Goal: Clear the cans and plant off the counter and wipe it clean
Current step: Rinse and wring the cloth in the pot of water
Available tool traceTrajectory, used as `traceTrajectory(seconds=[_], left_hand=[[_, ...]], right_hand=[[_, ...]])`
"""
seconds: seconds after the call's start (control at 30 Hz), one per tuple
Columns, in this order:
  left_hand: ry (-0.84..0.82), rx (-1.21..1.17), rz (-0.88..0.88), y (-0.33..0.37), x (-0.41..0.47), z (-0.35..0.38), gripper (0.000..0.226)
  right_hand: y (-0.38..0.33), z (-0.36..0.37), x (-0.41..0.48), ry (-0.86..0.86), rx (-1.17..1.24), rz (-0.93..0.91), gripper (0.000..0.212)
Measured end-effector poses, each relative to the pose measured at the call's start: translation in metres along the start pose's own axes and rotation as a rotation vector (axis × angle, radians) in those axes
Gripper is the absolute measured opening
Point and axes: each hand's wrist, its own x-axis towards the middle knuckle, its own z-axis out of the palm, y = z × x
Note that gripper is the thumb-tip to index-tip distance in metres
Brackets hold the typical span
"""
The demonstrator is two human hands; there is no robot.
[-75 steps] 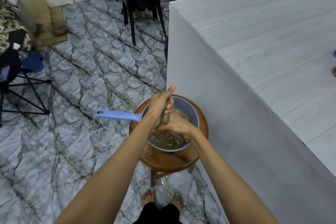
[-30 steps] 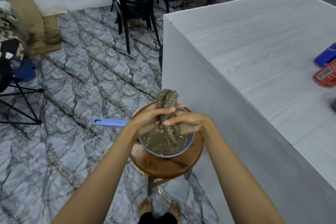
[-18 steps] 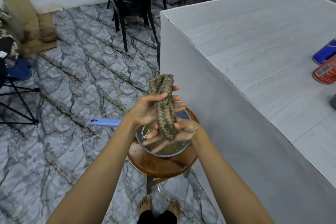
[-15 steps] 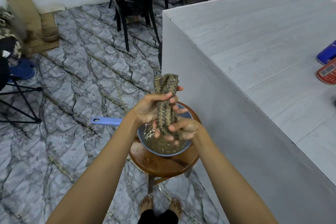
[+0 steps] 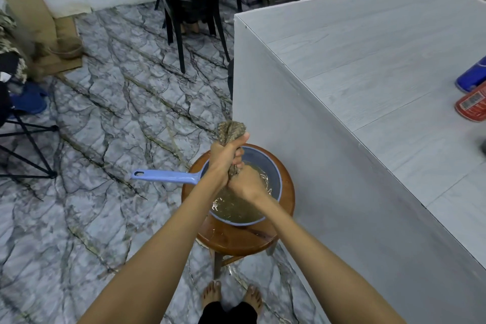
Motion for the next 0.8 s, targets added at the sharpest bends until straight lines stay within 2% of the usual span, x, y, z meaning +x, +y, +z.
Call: traceTrajectory(seconds=[0.13, 0.2, 0.3, 0.5, 0.67, 0.73, 0.8], left_hand=[[0.224, -0.003, -0.02, -0.008, 0.002, 0.003, 0.028], [0.313, 0.025, -0.01, -0.011, 0.003, 0.003, 0.033], [0.461, 0.113, 0.041, -0.019, 0.008, -0.001, 0.029], [0.578, 0.285, 0.14, -0.017, 0.0, 0.004, 0.034], [0.484, 0.366, 0.138, -0.014, -0.001, 0.007, 0.041], [0.337, 0.339, 0.122, -0.011, 0.0, 0.004, 0.036], [0.092, 0.2, 0.033, -0.004, -0.003, -0.002, 0.031]], right_hand=[[0.004, 0.013, -0.004, 0.106, -0.011, 0.036, 0.022], [0.005, 0.018, -0.006, 0.159, -0.062, 0.04, 0.025], [0.007, 0.023, -0.006, 0.186, -0.172, 0.045, 0.024], [0.005, 0.022, -0.008, 0.204, -0.308, 0.002, 0.022], [0.007, 0.019, -0.006, 0.236, -0.255, -0.001, 0.021], [0.006, 0.012, -0.006, 0.203, -0.182, 0.012, 0.019], [0.006, 0.002, -0.007, 0.076, -0.046, -0.01, 0.017]])
